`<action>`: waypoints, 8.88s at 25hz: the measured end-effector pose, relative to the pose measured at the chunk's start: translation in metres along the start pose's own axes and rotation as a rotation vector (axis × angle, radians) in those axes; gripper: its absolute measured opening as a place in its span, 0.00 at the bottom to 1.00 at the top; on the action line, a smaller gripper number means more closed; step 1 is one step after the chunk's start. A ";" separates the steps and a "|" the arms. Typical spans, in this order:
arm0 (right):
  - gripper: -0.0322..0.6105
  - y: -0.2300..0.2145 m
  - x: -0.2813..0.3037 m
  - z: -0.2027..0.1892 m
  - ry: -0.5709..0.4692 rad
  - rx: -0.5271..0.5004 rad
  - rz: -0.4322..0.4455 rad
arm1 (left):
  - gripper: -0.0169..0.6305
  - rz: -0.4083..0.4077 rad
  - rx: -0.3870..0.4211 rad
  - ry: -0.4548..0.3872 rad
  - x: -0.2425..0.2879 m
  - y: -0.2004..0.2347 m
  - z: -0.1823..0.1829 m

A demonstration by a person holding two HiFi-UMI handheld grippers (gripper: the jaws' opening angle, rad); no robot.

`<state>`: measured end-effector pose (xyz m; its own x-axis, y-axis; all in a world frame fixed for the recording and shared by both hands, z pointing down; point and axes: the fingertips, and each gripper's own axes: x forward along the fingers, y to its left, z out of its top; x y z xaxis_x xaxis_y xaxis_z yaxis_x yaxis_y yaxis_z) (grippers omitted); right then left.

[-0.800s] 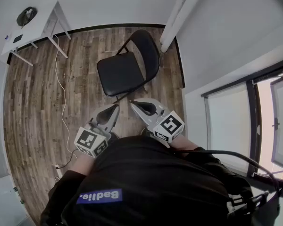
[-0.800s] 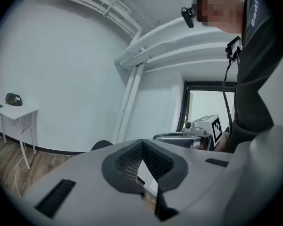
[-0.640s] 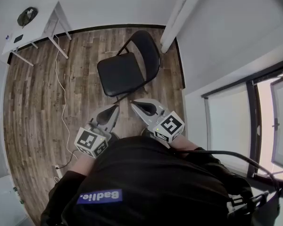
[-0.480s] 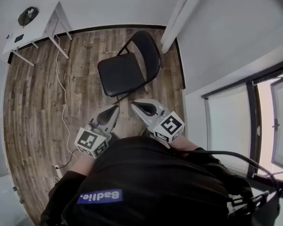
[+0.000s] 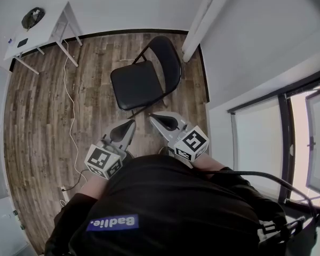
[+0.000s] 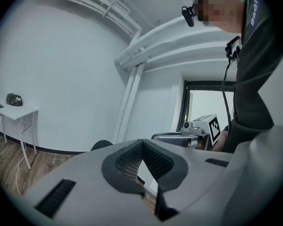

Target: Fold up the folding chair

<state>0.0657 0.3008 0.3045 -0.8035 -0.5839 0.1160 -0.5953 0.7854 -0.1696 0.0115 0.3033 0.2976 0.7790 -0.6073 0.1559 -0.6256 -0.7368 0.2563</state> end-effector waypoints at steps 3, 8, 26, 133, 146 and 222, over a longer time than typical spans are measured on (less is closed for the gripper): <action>0.05 -0.002 -0.001 0.002 0.005 -0.003 0.006 | 0.03 0.008 0.003 -0.004 0.001 -0.001 0.002; 0.05 -0.012 -0.009 0.001 0.016 -0.005 0.022 | 0.03 0.032 0.000 -0.004 0.011 -0.007 0.003; 0.05 -0.047 0.020 -0.009 0.030 -0.027 0.069 | 0.03 0.118 -0.011 -0.053 0.031 0.032 0.004; 0.39 -0.498 0.128 -0.189 0.753 0.161 -0.579 | 0.32 0.210 -0.580 0.246 0.188 0.480 -0.252; 0.47 -0.557 0.122 -0.240 0.852 0.296 -0.613 | 0.43 0.203 -0.791 0.289 0.172 0.522 -0.380; 0.32 -0.538 0.151 -0.311 1.022 0.308 -0.422 | 0.47 -0.139 -1.174 0.478 0.255 0.540 -0.588</action>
<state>0.2622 -0.1459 0.7174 -0.2557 -0.2384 0.9369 -0.9046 0.4009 -0.1449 -0.1037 -0.0745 1.0361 0.9249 -0.1989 0.3240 -0.3169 0.0678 0.9460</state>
